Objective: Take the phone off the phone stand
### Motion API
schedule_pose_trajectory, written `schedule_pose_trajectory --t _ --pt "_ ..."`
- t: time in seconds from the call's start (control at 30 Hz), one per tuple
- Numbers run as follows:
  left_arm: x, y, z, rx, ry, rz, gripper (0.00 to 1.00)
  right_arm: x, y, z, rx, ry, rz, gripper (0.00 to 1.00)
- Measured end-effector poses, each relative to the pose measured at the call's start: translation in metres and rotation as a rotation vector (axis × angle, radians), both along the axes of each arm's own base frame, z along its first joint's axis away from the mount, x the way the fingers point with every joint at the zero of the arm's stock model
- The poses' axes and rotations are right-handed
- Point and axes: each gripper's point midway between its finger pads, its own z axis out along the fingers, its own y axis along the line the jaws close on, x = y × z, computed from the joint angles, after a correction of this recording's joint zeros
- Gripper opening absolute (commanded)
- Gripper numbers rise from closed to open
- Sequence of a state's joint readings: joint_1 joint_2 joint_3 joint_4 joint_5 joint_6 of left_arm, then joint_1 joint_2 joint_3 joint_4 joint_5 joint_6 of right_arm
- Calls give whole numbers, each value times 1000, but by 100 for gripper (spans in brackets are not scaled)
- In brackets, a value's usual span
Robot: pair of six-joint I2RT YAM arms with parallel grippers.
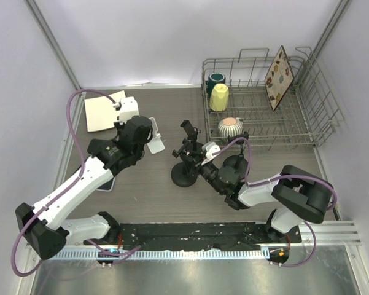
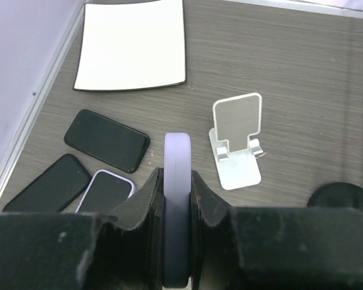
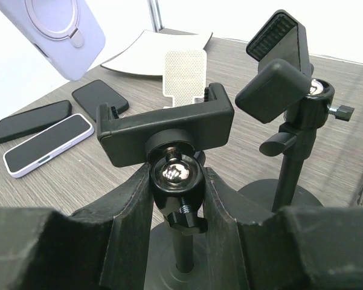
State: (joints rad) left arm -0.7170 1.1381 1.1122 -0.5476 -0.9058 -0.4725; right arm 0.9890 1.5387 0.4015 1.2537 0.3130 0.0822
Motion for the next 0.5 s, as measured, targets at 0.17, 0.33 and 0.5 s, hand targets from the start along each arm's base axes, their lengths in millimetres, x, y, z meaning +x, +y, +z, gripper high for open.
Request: schedule_pose_trajectory --t 0.17,0.33,0.5 --pt "0 19 -9 12 112 44 0 -1 -1 0 4 -4 1 1" --pt "-22 36 -49 58 295 55 0 -2 -1 0 5 -6 5 1" --pt "-48 47 -99 108 491 63 0 -3 -1 0 6 -7 8 1"
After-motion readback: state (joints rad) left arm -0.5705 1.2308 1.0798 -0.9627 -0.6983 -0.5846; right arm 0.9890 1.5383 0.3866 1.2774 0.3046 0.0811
